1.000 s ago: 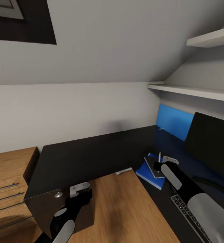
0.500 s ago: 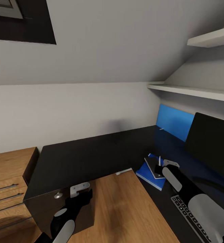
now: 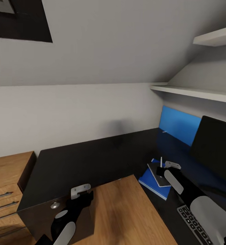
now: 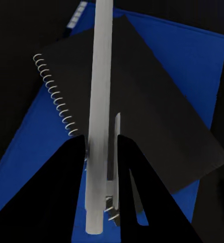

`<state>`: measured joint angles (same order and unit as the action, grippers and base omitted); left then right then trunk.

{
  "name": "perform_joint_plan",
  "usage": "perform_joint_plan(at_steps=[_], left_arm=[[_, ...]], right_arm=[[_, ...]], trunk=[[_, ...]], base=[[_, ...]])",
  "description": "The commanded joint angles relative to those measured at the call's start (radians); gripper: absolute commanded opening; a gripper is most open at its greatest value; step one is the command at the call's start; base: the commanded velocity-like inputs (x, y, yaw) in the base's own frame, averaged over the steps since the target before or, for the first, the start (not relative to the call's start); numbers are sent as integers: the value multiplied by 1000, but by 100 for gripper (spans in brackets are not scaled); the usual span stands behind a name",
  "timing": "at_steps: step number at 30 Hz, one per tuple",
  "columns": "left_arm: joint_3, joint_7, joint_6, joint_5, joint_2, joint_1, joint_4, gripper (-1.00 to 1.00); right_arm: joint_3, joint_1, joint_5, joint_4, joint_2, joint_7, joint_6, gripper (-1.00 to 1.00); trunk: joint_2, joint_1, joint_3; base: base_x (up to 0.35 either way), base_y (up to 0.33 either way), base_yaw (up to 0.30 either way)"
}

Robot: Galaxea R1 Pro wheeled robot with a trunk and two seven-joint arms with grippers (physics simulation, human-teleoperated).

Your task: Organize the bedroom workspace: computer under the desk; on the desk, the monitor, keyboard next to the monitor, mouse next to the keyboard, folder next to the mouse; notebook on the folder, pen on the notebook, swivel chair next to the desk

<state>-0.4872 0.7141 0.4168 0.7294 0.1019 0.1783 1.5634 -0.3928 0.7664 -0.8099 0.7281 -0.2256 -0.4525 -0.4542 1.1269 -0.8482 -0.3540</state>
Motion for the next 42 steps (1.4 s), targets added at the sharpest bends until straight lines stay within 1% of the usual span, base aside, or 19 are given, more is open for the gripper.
perform_joint_plan(at_steps=[1,4,8,13,34,35,42], left_arm=[[-2,8,2,6,1,1,2,100],[-2,8,2,6,1,1,2,100],[-2,8,2,5,1,1,3,100],[-2,8,2,5,1,1,3,100],[-2,8,1,5,1,1,3,100],[-2,8,1,5,1,1,3,100],[-2,8,1,5,1,1,3,100]], right_arm=[[-6,1,-9,-10,-1,-8,-1,-100],[-6,3,-9,-46,-1,1,6,-100],[-6,5,-9,-101,-1,40,26,-100],[-6,8,-9,-152,0,64,34,-100],[-6,8,-9,-160,2,66,34,-100],[-6,8,-9,-160,2,66,35,100],[-6,8,-9,-159,1,66,35,100]], trunk=[[1,0,-1],[1,0,-1],[1,0,-1],[1,0,-1],[1,0,-1],[1,0,-1],[1,0,-1]], base=[[82,0,0],[47,0,0],[15,0,0],[4,0,0],[0,0,0],[0,0,0],[0,0,0]])
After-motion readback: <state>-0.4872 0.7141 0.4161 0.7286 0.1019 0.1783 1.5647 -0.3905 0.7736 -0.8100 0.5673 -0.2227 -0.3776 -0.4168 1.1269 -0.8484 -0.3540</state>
